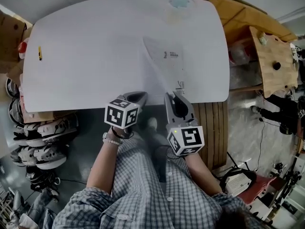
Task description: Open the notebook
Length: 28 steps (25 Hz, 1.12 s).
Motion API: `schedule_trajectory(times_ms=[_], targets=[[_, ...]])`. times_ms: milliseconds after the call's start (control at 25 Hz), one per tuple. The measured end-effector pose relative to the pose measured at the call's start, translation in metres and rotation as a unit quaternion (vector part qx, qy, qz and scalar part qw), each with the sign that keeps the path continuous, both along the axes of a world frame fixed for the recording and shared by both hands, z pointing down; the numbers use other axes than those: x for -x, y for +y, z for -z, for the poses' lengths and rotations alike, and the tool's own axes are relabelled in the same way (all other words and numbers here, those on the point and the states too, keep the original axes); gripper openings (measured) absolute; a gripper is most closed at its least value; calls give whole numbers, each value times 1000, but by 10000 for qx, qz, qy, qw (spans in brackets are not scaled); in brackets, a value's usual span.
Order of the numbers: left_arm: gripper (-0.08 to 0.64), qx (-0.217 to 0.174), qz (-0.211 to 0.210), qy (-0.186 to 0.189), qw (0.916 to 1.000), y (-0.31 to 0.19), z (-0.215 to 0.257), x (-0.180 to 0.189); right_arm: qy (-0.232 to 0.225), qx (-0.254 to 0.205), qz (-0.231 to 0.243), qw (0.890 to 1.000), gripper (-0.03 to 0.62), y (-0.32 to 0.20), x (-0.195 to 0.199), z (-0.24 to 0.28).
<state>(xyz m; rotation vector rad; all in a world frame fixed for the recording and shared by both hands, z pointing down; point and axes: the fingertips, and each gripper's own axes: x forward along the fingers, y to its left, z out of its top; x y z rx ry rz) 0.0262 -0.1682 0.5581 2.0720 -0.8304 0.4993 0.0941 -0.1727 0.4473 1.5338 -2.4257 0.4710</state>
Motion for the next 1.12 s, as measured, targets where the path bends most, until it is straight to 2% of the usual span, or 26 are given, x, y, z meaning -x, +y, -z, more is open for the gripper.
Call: schedule_trajectory(times_ms=[240, 440, 680, 800, 960, 1120], targets=[[8, 76, -94, -529, 9985, 7, -11, -3, -694, 12, -538, 9961, 51, -2, -26, 20], [8, 223, 107, -586, 9980, 3, -14, -2, -1246, 127, -1049, 9866, 52, -2, -55, 26], [8, 254, 273, -591, 9976, 1, -13, 0, -1537, 91, -1651, 9742, 51, 1, -90, 28], [8, 246, 326, -596, 9974, 1, -14, -1, -1436, 55, -1882, 9716, 51, 1, -108, 28], [8, 226, 374, -623, 9971, -1, -13, -2, -1029, -20, -2084, 9726, 51, -2, -132, 27], [8, 219, 406, -634, 9969, -2, -13, -2, -774, 35, -2411, 9674, 51, -2, -159, 21]])
